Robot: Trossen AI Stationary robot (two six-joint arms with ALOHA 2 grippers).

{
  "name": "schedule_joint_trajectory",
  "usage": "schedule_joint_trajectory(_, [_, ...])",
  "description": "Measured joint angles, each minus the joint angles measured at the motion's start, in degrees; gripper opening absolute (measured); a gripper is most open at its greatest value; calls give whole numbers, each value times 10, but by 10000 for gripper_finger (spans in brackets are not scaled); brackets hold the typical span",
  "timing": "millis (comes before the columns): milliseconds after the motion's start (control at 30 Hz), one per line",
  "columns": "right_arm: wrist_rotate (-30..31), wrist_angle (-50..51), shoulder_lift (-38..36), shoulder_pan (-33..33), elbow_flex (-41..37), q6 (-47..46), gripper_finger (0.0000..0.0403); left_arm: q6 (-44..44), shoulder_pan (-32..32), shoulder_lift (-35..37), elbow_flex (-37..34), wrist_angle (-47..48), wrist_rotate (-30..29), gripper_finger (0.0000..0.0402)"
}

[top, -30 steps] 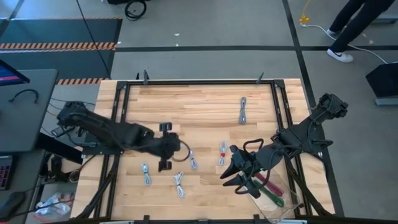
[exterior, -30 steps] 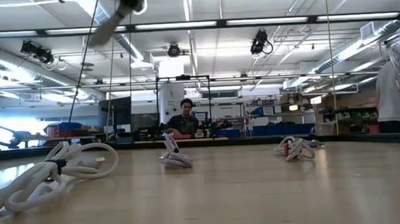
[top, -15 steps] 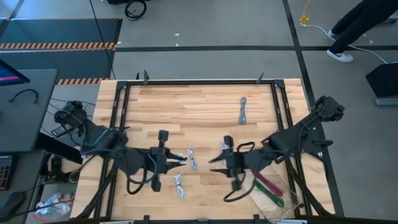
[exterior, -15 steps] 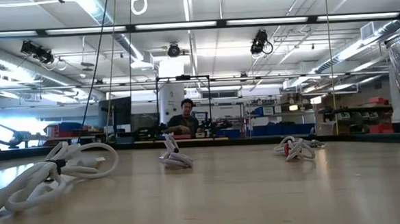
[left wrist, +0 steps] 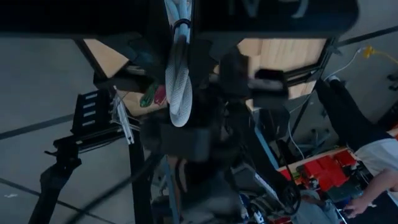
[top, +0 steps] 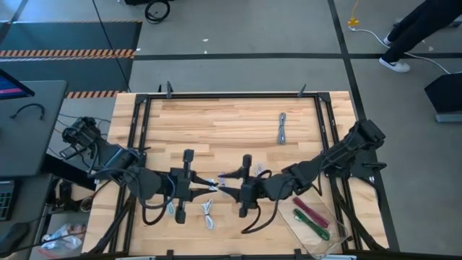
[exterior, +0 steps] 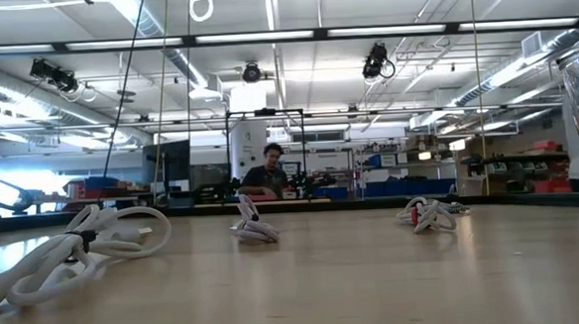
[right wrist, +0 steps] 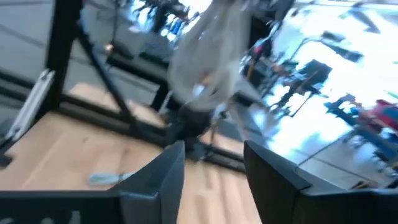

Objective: Pick and place USB-C Cables
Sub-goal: Put the top white charger cable into the transparent bin

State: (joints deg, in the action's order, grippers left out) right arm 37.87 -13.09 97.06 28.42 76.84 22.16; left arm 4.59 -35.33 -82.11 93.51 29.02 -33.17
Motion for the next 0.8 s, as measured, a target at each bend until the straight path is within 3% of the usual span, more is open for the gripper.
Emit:
schedule_joint_trajectory(233, [1, -22, -11, 3, 1, 1, 234, -5, 0, 0, 0, 6, 0, 32])
schedule_joint_trajectory(367, [-45, -32, -6, 2, 1, -1, 260, -5, 0, 0, 0, 9, 0, 32])
schedule_joint_trajectory(800, [-176, -94, -6, -45, 1, -28, 261, -4, 0, 0, 0, 9, 0, 32])
